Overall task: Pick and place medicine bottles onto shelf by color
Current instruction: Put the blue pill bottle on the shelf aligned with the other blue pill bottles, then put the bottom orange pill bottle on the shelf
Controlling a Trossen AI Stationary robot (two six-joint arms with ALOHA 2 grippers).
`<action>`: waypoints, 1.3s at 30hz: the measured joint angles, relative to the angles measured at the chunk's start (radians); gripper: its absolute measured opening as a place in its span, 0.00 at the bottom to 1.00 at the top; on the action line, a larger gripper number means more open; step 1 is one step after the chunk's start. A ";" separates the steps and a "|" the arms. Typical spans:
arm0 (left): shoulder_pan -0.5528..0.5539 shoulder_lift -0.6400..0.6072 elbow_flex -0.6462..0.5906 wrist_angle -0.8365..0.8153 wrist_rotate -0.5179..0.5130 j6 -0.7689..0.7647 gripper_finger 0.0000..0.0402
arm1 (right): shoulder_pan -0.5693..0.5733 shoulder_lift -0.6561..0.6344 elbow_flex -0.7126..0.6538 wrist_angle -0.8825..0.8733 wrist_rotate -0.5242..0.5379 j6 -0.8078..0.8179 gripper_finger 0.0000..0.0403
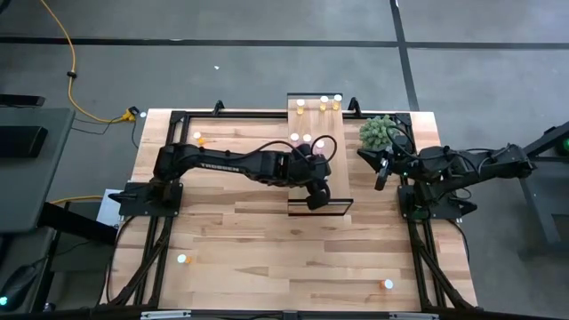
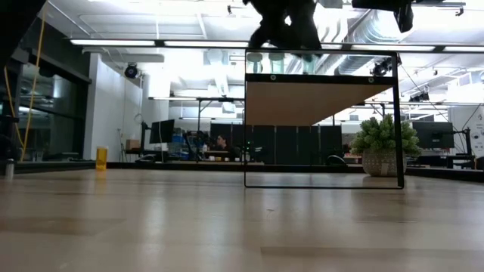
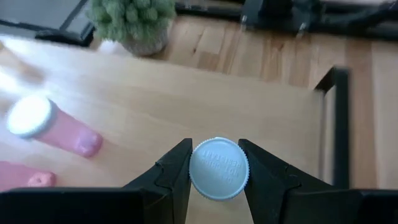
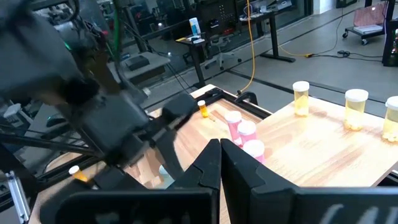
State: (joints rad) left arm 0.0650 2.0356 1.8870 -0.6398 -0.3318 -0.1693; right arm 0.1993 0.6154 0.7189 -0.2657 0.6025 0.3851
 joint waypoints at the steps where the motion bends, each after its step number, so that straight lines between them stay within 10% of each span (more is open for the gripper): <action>1: 0.001 0.003 -0.002 -0.007 0.004 -0.001 0.28 | 0.000 0.000 0.000 0.000 0.000 0.000 0.00; 14: 0.002 0.015 0.000 -0.005 -0.013 -0.002 0.30 | 0.000 0.000 0.000 0.000 0.000 -0.001 0.00; 28: 0.004 0.010 0.008 -0.009 0.007 -0.006 0.65 | 0.000 0.000 0.000 0.000 0.000 0.000 0.00; 39: 0.005 0.006 0.289 -0.169 0.087 0.006 0.70 | -0.001 0.000 0.000 0.000 0.000 -0.003 0.00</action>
State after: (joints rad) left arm 0.0700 2.0419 2.1757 -0.8084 -0.2444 -0.1630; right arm 0.1987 0.6151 0.7189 -0.2657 0.6025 0.3818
